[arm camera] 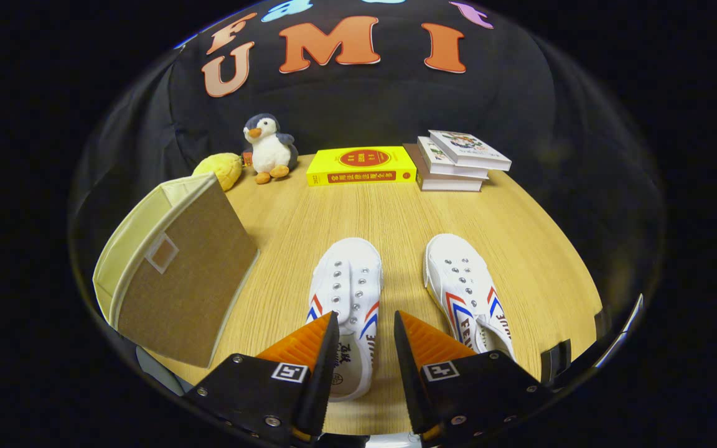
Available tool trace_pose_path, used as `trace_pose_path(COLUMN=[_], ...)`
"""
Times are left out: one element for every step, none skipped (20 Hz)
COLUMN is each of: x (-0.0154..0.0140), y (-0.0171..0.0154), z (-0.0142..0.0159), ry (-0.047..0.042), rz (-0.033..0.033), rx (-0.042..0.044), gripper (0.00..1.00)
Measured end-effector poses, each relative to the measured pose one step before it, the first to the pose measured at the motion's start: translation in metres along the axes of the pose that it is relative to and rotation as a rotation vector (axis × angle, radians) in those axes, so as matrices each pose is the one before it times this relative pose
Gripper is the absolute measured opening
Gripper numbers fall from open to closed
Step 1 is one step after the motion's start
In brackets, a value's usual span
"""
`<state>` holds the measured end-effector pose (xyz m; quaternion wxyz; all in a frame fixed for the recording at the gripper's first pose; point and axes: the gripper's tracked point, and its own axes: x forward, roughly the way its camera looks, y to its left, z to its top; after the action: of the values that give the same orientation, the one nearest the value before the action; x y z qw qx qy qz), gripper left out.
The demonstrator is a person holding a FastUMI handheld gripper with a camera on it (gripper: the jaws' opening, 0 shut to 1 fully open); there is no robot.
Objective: Open the storage box then place both shoes into the box .Put the left shoe in first, then the right shoe, with the right side of both shoes facing outward in a uniform manner.
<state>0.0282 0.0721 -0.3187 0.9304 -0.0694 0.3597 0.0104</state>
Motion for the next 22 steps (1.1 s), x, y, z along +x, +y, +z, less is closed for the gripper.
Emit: trace_pose_path(x=[0.00815, 0.00668, 0.00550, 0.00662, 0.00740, 0.00614, 0.00588, 0.00184, 0.00217, 0.00183, 0.00066, 0.00147, -0.00033, -0.00026, 0.00106, -0.00141, 0.00243, -0.00112, -0.00061, -0.00277, -0.00030, -0.00082], y=[-0.00310, -0.00172, 0.00029, 0.00109, 0.00115, -0.00093, 0.00137, 0.00422, 0.00125, 0.00037, 0.00021, -0.00017, 0.00059, 0.00209, 0.00544, 0.00138, -0.00004, -0.00047, 0.00076, -0.00040, 0.00052, 0.00268], z=[-0.00366, -0.00380, -0.00307, -0.00479, -0.00530, -0.00470, -0.00385, -0.00166, -0.00041, -0.00294, -0.00057, -0.00202, -0.00020, 0.00047, 0.00146, 0.00050, -0.00124, 0.00010, 0.00100, 0.00256, 0.00041, 0.00301], ry=[0.01637, 0.01520, 0.01577, 0.02179, 0.01965, 0.01965, 0.01611, 0.01358, 0.00926, 0.03315, 0.02689, 0.03140, 0.01495, 0.00076, -0.00982, -0.01217, -0.00103, 0.00177, -0.00947, -0.01535, -0.01488, -0.02402], rz=[0.00065, 0.00456, 0.00492, 0.01116, 0.00504, 0.00163, 0.00870, 0.02239, 0.01604, 0.01962, 0.02290, 0.02254, 0.01910, 0.01919, 0.02596, -0.00424, -0.00023, 0.00066, 0.00143, 0.00337, 0.01409, 0.03429], rx=[0.00020, -0.00230, -0.00189, -0.00260, -0.00232, -0.00619, -0.00437, 0.00098, 0.00489, 0.00963, 0.02268, 0.02956, 0.02642, 0.00312, -0.00587, -0.00371, -0.00917, 0.00363, 0.00619, 0.01765, 0.05296, 0.07017], gripper=[0.51, 0.50, 0.50, 0.50, 0.50, 0.50, 0.50, 0.49, 0.48, 0.46, 0.44, 0.44, 0.44, 0.44, 0.40, 0.20, 0.15, 0.12, 0.09, 0.03, 0.01, 0.00])
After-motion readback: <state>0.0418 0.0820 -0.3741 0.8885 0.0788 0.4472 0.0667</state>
